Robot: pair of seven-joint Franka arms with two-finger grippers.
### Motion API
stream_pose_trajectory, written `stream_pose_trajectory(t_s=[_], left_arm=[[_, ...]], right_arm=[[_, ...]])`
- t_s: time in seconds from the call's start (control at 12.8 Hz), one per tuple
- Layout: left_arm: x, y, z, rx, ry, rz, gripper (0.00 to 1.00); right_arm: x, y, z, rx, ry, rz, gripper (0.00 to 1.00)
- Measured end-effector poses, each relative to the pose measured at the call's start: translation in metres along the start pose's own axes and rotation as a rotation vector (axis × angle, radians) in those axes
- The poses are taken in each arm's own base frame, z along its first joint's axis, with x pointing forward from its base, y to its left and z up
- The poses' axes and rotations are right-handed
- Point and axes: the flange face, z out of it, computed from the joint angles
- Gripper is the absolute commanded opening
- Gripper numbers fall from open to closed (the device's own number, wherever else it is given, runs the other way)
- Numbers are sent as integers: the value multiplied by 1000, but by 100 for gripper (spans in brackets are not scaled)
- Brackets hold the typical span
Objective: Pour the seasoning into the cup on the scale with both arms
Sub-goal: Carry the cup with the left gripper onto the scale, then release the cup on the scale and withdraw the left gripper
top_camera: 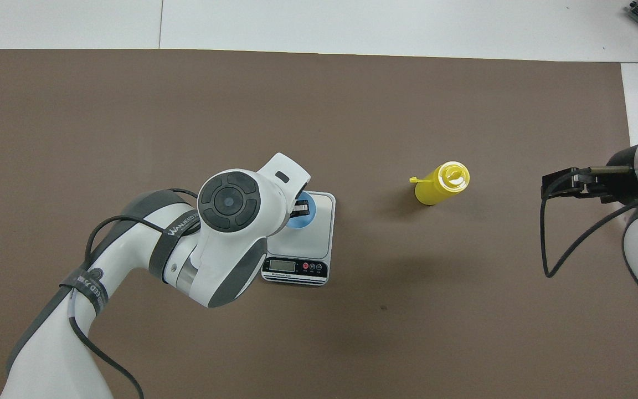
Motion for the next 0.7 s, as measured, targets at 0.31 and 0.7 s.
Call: stream_pose_trajectory(t_s=[0.31,0.7], left_arm=[[1,0,6,-1,2,-1,17],[3,-2,8,-4,8,-5,100]], right_arm=[[0,0,0,0,0,0,100],[0,-1,0,0,-1,-1,100]])
